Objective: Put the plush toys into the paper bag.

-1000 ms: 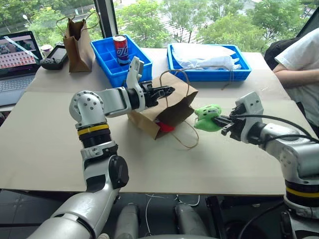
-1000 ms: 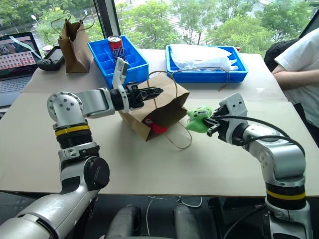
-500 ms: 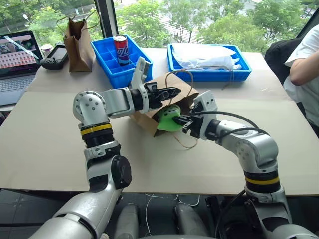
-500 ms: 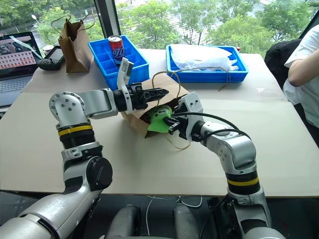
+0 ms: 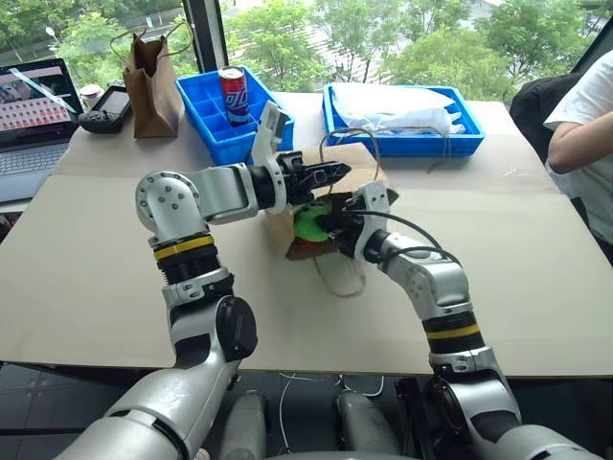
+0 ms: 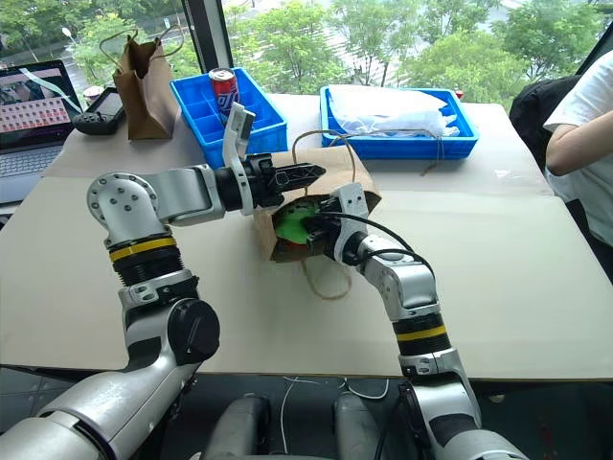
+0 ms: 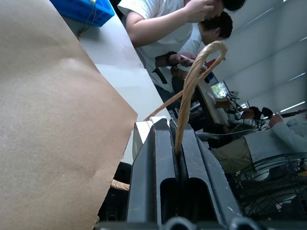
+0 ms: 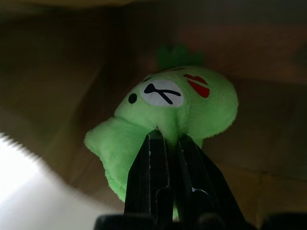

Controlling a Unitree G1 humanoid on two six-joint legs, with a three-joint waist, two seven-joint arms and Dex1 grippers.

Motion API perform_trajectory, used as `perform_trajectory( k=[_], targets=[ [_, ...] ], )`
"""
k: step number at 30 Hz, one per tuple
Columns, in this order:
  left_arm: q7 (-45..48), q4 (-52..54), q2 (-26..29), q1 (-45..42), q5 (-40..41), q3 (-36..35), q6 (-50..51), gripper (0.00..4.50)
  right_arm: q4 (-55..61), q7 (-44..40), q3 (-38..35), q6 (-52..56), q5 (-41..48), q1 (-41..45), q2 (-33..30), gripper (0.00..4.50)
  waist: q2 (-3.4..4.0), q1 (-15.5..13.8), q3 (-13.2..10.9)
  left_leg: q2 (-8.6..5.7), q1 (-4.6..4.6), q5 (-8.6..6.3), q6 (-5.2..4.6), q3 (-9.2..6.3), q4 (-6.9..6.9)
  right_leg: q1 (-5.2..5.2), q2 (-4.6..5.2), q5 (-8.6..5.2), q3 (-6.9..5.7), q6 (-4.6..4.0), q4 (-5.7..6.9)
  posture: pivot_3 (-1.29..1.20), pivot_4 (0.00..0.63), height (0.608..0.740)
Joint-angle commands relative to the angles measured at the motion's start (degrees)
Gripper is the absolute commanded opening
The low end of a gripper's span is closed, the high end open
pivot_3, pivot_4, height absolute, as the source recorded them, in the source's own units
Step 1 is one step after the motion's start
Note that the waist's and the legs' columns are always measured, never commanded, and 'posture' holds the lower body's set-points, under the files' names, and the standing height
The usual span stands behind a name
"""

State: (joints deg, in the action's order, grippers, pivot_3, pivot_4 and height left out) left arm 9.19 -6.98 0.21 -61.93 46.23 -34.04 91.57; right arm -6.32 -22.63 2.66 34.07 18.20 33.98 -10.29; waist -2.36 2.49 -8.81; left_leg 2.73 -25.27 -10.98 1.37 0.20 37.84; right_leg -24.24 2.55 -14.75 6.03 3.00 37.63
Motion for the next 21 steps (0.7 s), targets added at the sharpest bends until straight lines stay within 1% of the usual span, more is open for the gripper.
perform_trajectory(
  k=[1, 4, 7, 9, 11, 12, 16, 18, 19, 21],
  targets=[
    [-0.08, 2.11, -0.01, -1.41, 1.16, -0.20, -0.02, 0.00, 2.60, 2.48, -1.01, -3.96, -3.20, -1.07, -1.29, 0.05, 0.00, -0.01, 0.00, 0.00, 0.00, 0.00, 0.00, 0.00, 0.00, 0.01, 0.00, 0.00, 0.00, 0.00, 0.00, 0.00, 0.150, 0.715],
    [-0.29, 2.09, -0.24, -1.36, 1.27, -0.28, -0.18, 0.00, 3.94, 3.53, -2.66, -4.77, -2.29, -2.23, 0.10, 0.05, 0.00, 0.01, 0.00, 0.00, 0.00, 0.00, 0.00, 0.00, 0.00, 0.01, 0.00, 0.00, 0.00, 0.00, 0.00, 0.00, 0.150, 0.715],
    [-0.42, 1.81, -0.65, -1.22, 1.29, -0.20, -0.53, 0.00, 5.57, 0.80, -2.60, -3.67, 1.54, -2.97, 3.18, 0.05, 0.00, 0.29, 0.00, 0.01, 0.01, 0.00, 0.00, -0.01, 0.00, 0.00, -0.01, 0.00, 0.00, 0.00, 0.00, 0.00, 0.150, 0.715],
    [-0.46, 1.56, -0.95, -1.25, 1.30, -0.07, -0.76, 0.00, 5.26, 0.98, -2.69, -3.86, 2.40, -2.73, 5.40, 0.05, 0.01, 0.47, 0.00, 0.02, 0.01, 0.00, 0.00, -0.02, -0.02, -0.01, -0.03, 0.00, 0.00, 0.00, 0.01, 0.00, 0.150, 0.715],
    [-0.15, 1.45, -1.00, -1.22, 1.27, 0.53, -0.91, 0.00, 2.78, 2.68, -1.48, -6.17, -0.55, -2.16, 6.21, 0.76, 0.01, 0.50, -0.01, 0.03, 0.02, 0.00, 0.00, -0.06, -0.02, -0.01, -0.06, 0.00, 0.00, 0.00, 0.05, 0.00, 0.150, 0.715],
    [-0.12, 1.40, -1.10, -1.19, 1.26, 0.67, -1.02, 0.00, 1.53, 3.13, -0.99, -6.88, -1.44, -1.95, 6.61, 0.97, 0.01, 0.46, -0.01, 0.03, 0.02, 0.01, 0.02, -0.06, -0.02, -0.01, -0.05, 0.00, 0.00, 0.00, 0.05, 0.00, 0.150, 0.715],
    [-0.04, 1.12, -1.20, -0.82, 1.27, 0.95, -1.69, 0.00, -0.27, 4.67, -1.06, -9.36, -3.06, -1.15, 7.70, 2.37, 0.01, 0.02, -0.01, 0.00, 0.01, 0.04, 0.07, -0.06, -0.02, 0.02, -0.02, 0.00, -0.01, 0.00, 0.01, 0.00, 0.150, 0.715],
    [-0.08, 1.19, -1.35, -0.55, 1.30, 0.96, -1.88, 0.00, 0.72, 4.59, -1.02, -9.12, -3.71, -1.30, 6.83, 3.07, 0.02, 0.01, -0.01, -0.01, 0.00, 0.04, 0.07, -0.06, -0.02, 0.01, 0.00, 0.00, -0.01, 0.00, 0.00, 0.00, 0.150, 0.715],
    [-0.10, 1.25, -1.39, -0.41, 1.29, 0.99, -1.99, 0.00, 1.98, 4.13, -0.89, -8.07, -3.75, -1.74, 6.05, 3.36, 0.02, 0.02, -0.01, -0.01, 0.00, 0.04, 0.07, -0.06, -0.02, 0.01, 0.00, 0.00, -0.01, 0.00, 0.00, 0.00, 0.150, 0.715],
    [-0.17, 1.23, -1.32, -0.26, 1.25, 0.89, -2.32, 0.00, 5.33, 3.04, 0.28, -4.74, -4.47, -3.12, 3.44, 4.09, 0.03, 0.01, -0.02, -0.01, 0.00, 0.04, 0.08, -0.06, -0.03, 0.00, -0.01, 0.00, -0.01, 0.00, 0.00, 0.00, 0.150, 0.715]
  ],
)
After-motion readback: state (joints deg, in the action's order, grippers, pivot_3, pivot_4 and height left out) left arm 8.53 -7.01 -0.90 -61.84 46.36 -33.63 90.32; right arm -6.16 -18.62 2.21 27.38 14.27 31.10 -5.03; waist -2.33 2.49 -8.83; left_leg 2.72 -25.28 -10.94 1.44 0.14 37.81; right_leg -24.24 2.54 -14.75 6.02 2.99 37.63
